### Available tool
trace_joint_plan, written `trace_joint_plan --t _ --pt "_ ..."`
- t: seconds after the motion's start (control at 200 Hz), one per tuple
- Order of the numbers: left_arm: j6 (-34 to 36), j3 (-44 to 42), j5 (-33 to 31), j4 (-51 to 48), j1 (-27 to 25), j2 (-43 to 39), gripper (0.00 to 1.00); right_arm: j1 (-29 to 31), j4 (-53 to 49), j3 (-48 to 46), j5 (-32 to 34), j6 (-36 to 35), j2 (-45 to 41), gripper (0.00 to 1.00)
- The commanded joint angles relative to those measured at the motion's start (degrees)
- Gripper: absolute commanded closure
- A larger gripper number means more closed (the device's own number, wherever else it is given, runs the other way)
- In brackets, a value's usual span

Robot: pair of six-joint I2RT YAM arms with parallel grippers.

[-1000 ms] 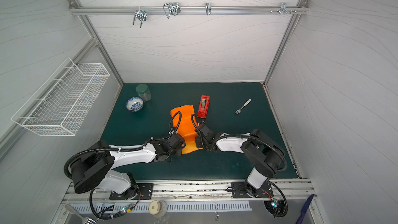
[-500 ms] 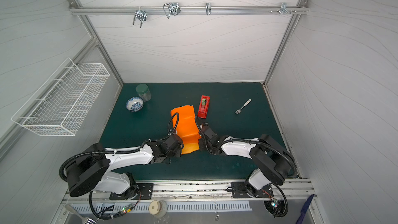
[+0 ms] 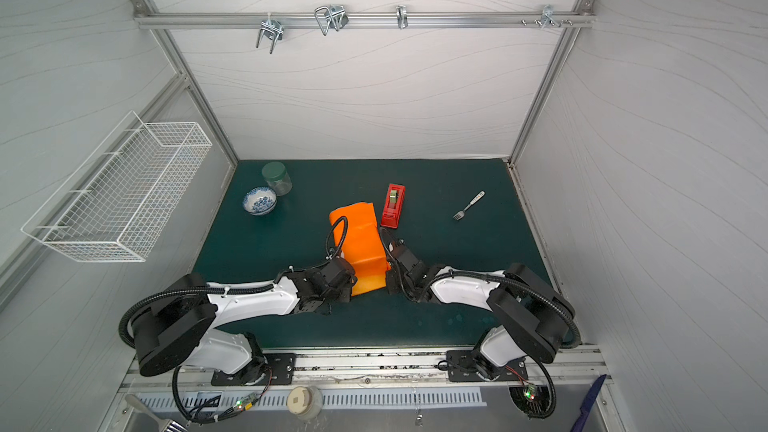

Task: Wrap the gift box in paper
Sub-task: 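Release the box and raise both grippers above its open paper end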

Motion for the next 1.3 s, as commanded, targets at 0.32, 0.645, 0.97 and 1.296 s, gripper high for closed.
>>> trace_joint_plan --t 0.32,0.645,0.97,1.296 --pt "0.6 -0.3 -1.1 -6.0 -0.1 -12.1 0.44 -1.4 -3.5 -1.2 -5.6 -2.0 -6.5 0.64" --pt "4.2 4.1 9.0 -9.6 11.3 -20.0 0.27 -9.0 -9.0 -1.8 -15.0 -5.9 -15.3 0.53" --pt "8.4 12.6 13.2 -8.9 17.6 -8.3 0.21 -14.8 -8.9 1.3 -17.9 -5.5 -11.5 0.56" --pt "9.3 14.1 14.2 -7.0 17.9 0.0 0.22 -13.8 -5.5 3.0 -19.6 -4.8 -4.9 0.61"
